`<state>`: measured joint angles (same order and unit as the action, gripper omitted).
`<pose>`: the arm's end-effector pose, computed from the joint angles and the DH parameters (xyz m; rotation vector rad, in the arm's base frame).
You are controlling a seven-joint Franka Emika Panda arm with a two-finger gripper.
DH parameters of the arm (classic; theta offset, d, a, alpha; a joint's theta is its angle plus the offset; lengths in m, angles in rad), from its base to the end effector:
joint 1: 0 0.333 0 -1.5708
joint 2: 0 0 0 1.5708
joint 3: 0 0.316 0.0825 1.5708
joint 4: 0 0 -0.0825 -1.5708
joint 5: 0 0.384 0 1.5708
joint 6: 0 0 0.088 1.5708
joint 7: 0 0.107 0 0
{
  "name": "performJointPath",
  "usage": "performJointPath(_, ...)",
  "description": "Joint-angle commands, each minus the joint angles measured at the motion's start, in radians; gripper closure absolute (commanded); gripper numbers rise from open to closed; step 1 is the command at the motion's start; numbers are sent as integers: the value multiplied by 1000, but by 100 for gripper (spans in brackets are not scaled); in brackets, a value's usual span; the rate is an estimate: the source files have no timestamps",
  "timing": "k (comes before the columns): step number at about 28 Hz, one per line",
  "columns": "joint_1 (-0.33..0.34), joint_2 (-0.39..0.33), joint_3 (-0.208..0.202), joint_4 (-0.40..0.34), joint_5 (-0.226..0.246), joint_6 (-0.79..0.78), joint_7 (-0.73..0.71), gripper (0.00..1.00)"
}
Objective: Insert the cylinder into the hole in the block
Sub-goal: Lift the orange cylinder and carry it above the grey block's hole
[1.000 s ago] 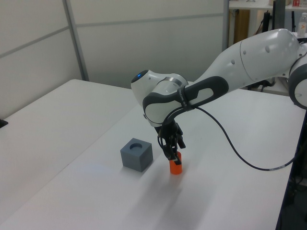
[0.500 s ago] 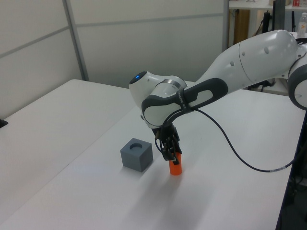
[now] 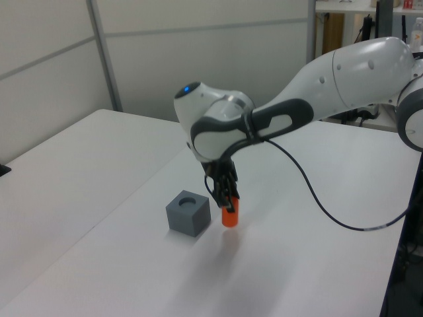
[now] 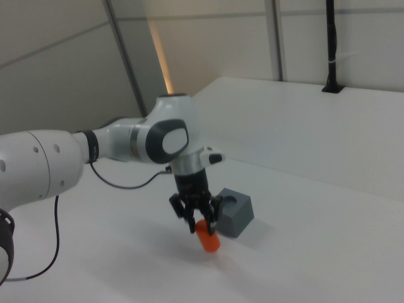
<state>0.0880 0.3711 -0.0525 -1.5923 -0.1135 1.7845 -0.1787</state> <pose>0.6454 0.0169 0.4069 2.9903 0.3759 -0.2830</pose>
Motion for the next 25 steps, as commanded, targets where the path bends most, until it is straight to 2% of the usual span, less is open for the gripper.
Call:
performJointPath(1,-39,-3,-4,89,80,4,13,67)
performJointPath(6,-65,-1,-4,146,129,12,24,67)
performJointPath(13,-62,0,5,161,133,107,83,67)
performJointPath(17,-60,5,23,155,132,159,100,66)
performJointPath(25,-53,38,31,155,129,176,99,66)
